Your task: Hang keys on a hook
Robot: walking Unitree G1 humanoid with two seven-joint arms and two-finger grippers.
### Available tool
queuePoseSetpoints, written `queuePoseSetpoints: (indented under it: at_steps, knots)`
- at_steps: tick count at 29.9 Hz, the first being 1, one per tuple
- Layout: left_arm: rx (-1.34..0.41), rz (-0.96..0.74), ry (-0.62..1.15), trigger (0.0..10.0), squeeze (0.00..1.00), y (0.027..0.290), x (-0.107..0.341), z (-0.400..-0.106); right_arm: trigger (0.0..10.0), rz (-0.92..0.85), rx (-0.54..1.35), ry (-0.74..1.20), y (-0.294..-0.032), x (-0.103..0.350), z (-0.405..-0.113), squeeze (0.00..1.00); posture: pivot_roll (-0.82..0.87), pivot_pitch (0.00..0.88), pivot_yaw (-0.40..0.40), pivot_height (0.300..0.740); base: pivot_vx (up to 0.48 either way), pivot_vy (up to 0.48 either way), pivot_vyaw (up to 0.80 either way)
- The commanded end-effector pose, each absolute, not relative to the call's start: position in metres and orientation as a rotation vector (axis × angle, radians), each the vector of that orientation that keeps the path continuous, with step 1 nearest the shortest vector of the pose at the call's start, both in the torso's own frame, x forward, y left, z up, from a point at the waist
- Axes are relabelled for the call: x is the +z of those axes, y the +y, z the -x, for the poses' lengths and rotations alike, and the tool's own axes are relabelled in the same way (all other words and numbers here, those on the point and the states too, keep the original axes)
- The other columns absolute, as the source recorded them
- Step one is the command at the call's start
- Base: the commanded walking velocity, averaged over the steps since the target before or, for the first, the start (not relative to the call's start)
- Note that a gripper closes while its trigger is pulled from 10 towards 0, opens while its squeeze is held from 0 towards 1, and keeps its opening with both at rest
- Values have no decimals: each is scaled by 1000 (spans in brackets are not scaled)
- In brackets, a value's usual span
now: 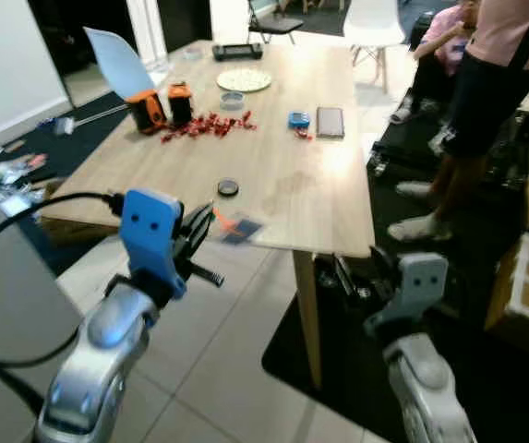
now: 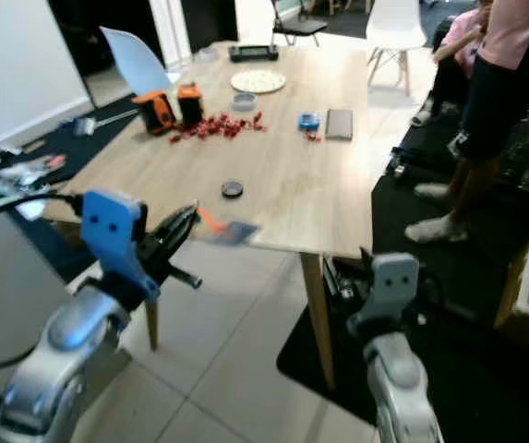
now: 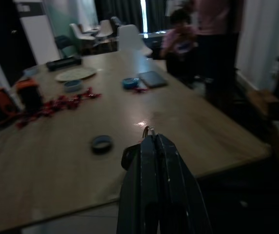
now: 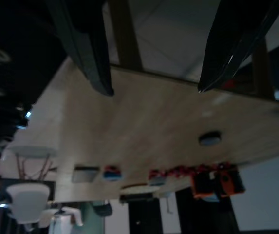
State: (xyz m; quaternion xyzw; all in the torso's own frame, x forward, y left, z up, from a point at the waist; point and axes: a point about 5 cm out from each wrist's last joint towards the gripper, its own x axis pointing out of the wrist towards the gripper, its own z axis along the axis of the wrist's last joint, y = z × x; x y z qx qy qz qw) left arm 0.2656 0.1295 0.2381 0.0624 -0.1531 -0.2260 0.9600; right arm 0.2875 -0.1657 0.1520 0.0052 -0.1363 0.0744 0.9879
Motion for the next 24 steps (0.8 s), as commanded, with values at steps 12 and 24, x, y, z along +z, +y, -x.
queuePoseSetpoints:
  at_steps: [12, 24]
  knots:
    - [-462, -128, -304, 10000, 0, 128, 236, -265, 10000, -9, 140, -251, -167, 147, -286, 0, 98, 147, -3, 740, -249, 0, 0]
    - [-460, -133, -301, 10000, 0, 128, 235, -265, 10000, -10, 143, -250, -166, 147, -286, 0, 98, 149, -4, 740, 0, 0, 0]
